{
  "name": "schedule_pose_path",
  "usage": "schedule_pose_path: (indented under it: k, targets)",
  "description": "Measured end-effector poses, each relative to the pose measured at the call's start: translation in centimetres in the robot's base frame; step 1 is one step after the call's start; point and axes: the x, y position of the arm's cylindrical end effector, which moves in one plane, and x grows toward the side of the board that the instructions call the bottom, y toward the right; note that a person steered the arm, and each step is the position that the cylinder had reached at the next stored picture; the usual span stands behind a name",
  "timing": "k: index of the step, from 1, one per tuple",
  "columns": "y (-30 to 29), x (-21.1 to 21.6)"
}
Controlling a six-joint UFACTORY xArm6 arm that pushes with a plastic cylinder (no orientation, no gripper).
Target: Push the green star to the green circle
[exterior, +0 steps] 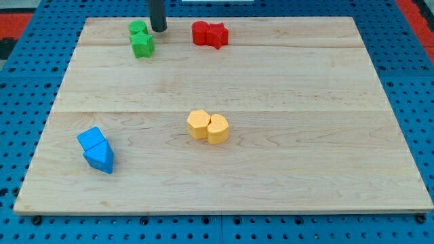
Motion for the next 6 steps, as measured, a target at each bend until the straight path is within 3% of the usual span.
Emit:
schedule_pose_path:
  k: [1, 2, 3, 4, 5, 6]
  targets:
    - [-0.3, 2.5]
    - [-7.2, 1.8]
    - [0.2, 1.8]
    - [4.6, 6.0]
    - [-0.9, 7.5]
    - [-9.3, 5.1]
